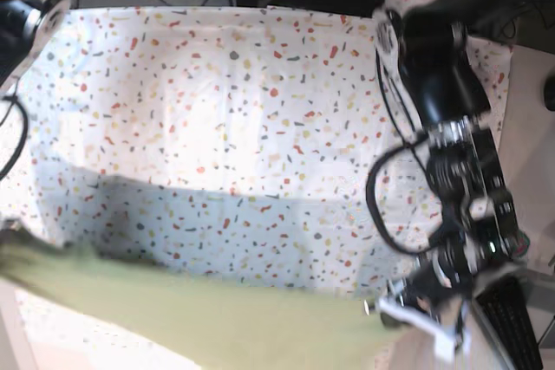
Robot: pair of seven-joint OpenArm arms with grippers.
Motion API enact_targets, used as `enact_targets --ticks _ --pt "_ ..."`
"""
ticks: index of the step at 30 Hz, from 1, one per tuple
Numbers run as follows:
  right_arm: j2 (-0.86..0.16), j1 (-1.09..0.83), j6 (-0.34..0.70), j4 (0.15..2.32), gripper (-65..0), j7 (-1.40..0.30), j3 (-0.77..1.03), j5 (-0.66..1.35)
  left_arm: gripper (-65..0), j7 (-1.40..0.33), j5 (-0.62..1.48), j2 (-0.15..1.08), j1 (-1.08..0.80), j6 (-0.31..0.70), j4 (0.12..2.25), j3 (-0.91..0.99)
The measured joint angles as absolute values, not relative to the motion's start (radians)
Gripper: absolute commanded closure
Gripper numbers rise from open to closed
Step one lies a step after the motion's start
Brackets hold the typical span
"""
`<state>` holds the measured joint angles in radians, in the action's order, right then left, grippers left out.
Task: Layout the t-shirt on the table in an organized manner, then fold the t-shirt properly
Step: 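Lift the shirt with both grippers, swing it up and lay it flat, then hold the corners and pull both grippers apart to smooth the shirt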
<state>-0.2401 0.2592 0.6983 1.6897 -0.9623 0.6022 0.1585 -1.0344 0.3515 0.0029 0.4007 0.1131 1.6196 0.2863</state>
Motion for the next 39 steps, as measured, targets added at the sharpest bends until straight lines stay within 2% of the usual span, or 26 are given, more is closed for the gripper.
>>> enact_targets --ticks 5,8,11,18,26,31,36,39 --pt "-0.163 0.084 0.695 1.424 0.0 -0.812 0.604 0.14 0.0 -1.023 0.34 0.024 0.199 0.107 1.531 0.29" --pt "-0.159 0.054 0.698 1.242 0.0 -0.698 0.602 0.154 0.0 -1.017 0.344 0.025 0.154 0.109 1.461 0.291" --pt "-0.168 0.026 0.691 1.136 0.0 -0.652 0.603 0.152 0.0 -0.947 0.348 0.026 0.108 0.113 1.433 0.285" --pt "-0.165 -0.065 0.693 1.151 0.0 -0.628 0.603 0.176 0.0 -0.922 0.345 0.093 0.008 0.109 1.431 0.252" --pt "-0.111 -0.213 0.693 1.33 0.0 -0.646 0.603 0.158 0.0 -0.909 0.345 0.122 -0.055 0.11 1.431 0.255" --pt "-0.104 -0.223 0.693 1.336 0.0 -0.647 0.603 0.157 0.0 -0.908 0.348 0.147 -0.076 0.11 1.425 0.256" --pt "-0.101 -0.222 0.693 1.353 0.0 -0.656 0.675 0.158 0.0 -0.909 0.352 0.147 -0.096 0.113 1.428 0.254" --pt "-0.101 -0.213 0.693 1.357 0.0 -0.732 0.702 0.165 0.0 -0.91 0.369 0.151 -0.112 0.113 1.429 0.253"
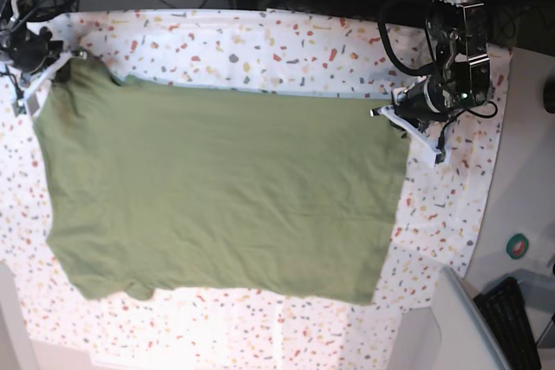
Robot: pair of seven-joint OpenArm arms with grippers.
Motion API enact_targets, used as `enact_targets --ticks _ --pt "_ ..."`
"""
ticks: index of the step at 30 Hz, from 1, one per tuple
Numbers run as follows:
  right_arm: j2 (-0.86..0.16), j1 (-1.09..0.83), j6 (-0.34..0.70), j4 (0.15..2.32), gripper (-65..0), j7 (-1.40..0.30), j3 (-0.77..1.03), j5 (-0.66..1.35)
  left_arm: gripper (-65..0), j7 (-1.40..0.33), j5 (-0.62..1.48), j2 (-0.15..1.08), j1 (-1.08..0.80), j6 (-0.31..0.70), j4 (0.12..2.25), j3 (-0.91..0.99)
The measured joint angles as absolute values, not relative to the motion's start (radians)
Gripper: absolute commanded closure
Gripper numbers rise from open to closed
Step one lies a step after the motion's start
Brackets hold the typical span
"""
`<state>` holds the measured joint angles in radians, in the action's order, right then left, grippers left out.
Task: Layout the t-shirt on the table in an organized manner, then fold the t-shirt properly
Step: 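Hold the corners and pull both grippers apart to smooth the shirt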
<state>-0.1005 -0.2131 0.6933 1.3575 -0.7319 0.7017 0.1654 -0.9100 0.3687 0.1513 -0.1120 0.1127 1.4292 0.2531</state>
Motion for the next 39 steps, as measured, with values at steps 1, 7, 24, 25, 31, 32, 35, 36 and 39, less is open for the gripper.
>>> enact_targets --ticks 1,7,24,25,31,32,35,36,39 --pt "-0.101 -0.208 0.693 1.357 0.0 -0.764 0.704 0.165 0.0 -0.91 0.368 0.155 -0.117 0.113 1.43 0.253" --pt "-0.081 -0.204 0.693 1.429 -26.0 -0.812 0.776 0.236 0.0 -0.916 0.368 0.155 -0.121 0.113 1.479 0.253" --pt "0.011 -0.207 0.693 1.49 -37.5 -0.905 0.898 0.289 0.0 -0.919 0.367 0.153 -0.145 0.113 1.525 0.254" --pt "0.017 -0.201 0.694 1.48 -37.5 -0.903 0.9 0.289 0.0 -0.92 0.366 0.154 -0.148 0.113 1.525 0.254" --pt "0.065 -0.2 0.694 1.47 -37.5 -0.902 0.945 0.285 0.0 -0.92 0.367 0.153 -0.153 0.113 1.525 0.254" --pt "0.072 -0.2 0.694 1.468 -37.5 -0.905 0.945 0.285 0.0 -0.92 0.367 0.153 -0.153 0.113 1.525 0.254" --pt "0.074 -0.2 0.694 1.466 -37.5 -0.902 0.945 0.285 0.0 -0.92 0.367 0.153 -0.153 0.113 1.525 0.254" --pt "0.072 -0.201 0.693 1.466 -37.5 -0.901 0.945 0.285 0.0 -0.92 0.367 0.153 -0.153 0.113 1.525 0.254" --pt "0.073 -0.212 0.693 1.492 -37.5 -0.902 0.953 0.287 0.0 -0.92 0.368 0.152 -0.153 0.113 1.525 0.254"
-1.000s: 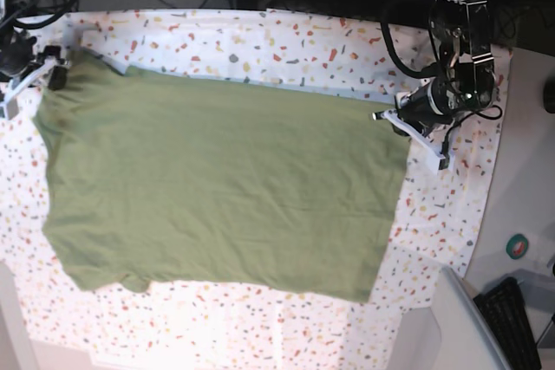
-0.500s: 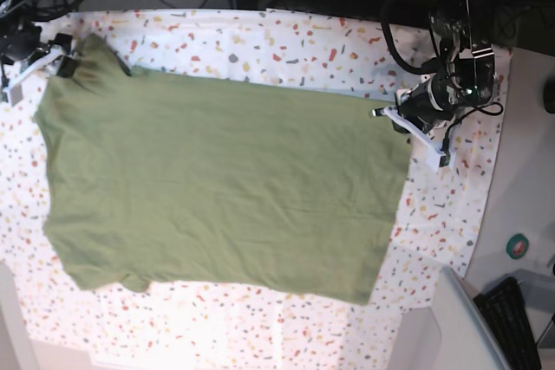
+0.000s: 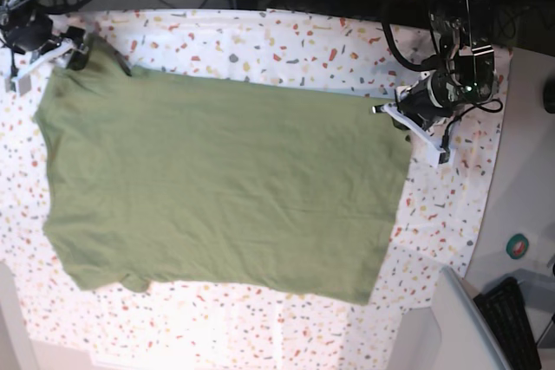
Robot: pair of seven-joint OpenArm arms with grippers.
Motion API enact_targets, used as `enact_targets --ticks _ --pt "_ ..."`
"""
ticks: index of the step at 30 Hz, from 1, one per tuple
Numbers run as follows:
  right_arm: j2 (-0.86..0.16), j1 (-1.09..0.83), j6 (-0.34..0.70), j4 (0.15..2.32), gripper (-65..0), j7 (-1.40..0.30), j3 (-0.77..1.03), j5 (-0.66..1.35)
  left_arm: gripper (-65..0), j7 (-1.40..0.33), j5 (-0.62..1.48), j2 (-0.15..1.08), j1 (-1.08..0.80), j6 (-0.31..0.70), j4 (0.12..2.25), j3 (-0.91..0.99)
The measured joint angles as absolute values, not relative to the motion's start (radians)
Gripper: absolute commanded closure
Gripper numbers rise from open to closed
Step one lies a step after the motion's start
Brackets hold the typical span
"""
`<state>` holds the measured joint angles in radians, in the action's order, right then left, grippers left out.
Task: Layout the t-shirt on the table in an organized manner, then fold the t-shirt properly
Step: 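Hold the corners and pull both grippers apart to smooth the shirt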
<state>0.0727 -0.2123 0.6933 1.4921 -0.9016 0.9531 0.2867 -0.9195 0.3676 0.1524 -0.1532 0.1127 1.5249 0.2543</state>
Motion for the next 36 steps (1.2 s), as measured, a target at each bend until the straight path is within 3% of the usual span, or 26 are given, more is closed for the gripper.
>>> enact_targets --ticks 13,19,20,22,24,25,36 --pt "0.072 -0.217 0.693 1.419 -37.5 -0.86 0.981 0.285 0.0 -0.92 0.368 0.152 -0.153 0.113 1.525 0.254" --pt "0.072 -0.209 0.693 1.405 -37.2 -0.845 0.906 0.291 0.0 -0.92 0.367 0.153 -0.156 0.113 1.52 0.254" --pt "0.066 -0.2 0.693 1.391 -35.3 -0.844 0.91 0.301 0.0 -0.92 0.367 0.153 -0.155 0.113 1.52 0.254" --pt "0.057 -0.194 0.693 1.369 -24.5 -0.835 0.912 0.307 0.0 -0.92 0.367 0.153 -0.155 0.113 1.52 0.254" --pt "0.056 -0.196 0.693 1.366 -5.6 -0.843 0.92 0.304 0.0 -0.916 0.366 0.153 -0.171 0.113 1.525 0.254" --pt "0.06 -0.195 0.693 1.367 0.0 -0.852 0.934 0.297 0.0 -0.918 0.367 0.152 -0.181 0.113 1.534 0.254" --pt "0.073 -0.228 0.693 1.574 0.0 -1.08 0.947 0.292 0.0 -0.931 0.371 0.128 -0.262 0.119 1.612 0.367"
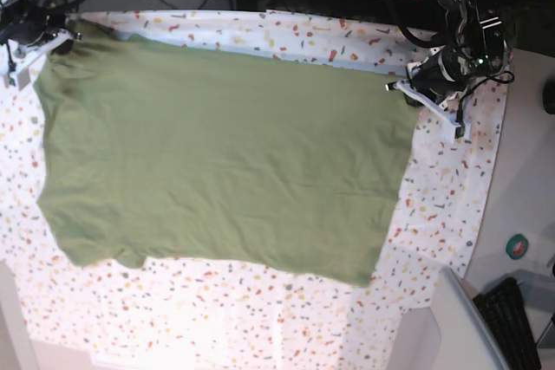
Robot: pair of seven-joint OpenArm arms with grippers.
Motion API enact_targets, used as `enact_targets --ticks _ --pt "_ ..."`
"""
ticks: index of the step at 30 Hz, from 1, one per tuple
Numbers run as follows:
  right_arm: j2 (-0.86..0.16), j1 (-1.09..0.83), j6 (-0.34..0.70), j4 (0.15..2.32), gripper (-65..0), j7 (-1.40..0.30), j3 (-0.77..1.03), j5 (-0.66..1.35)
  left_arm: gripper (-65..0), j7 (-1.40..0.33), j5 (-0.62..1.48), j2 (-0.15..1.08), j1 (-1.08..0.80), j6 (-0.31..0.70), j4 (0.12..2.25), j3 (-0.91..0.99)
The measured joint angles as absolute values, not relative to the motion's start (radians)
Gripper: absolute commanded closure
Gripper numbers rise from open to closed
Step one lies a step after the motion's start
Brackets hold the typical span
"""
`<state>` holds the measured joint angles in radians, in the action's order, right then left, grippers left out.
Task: Layout the t-shirt on the table in an organized manner, then fold the t-shirt properly
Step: 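Hold the corners and pull both grippers apart to smooth the shirt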
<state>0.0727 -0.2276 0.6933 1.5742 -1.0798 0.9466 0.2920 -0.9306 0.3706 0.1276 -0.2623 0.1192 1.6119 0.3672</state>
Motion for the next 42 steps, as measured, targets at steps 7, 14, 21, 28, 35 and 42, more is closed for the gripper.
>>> enact_targets --ticks 7,14,21,28,35,42 --pt "0.066 -0.18 0.694 1.579 0.0 -1.135 0.944 0.289 0.0 -0.997 0.371 0.126 -0.262 0.117 1.697 0.376" --pt "0.027 -0.119 0.694 1.584 0.0 -1.2 0.881 0.287 0.0 -1.016 0.371 0.097 -0.174 0.116 1.694 0.375" --pt "0.018 -0.043 0.694 1.583 0.0 -1.203 0.867 0.281 0.0 -1.018 0.369 0.1 -0.087 0.113 1.554 0.377" --pt "0.017 0.067 0.694 1.467 0.0 -1.192 0.866 0.19 0.0 -1.016 0.368 0.1 -0.01 0.113 1.483 0.377" --pt "-0.035 0.122 0.694 1.337 0.0 -1.145 0.867 0.184 0.0 -1.011 0.365 0.099 0.05 0.113 1.389 0.376" --pt "-0.056 0.13 0.695 1.28 0.0 -1.081 0.775 0.179 0.0 -1.01 0.362 0.1 0.105 0.113 1.322 0.376"
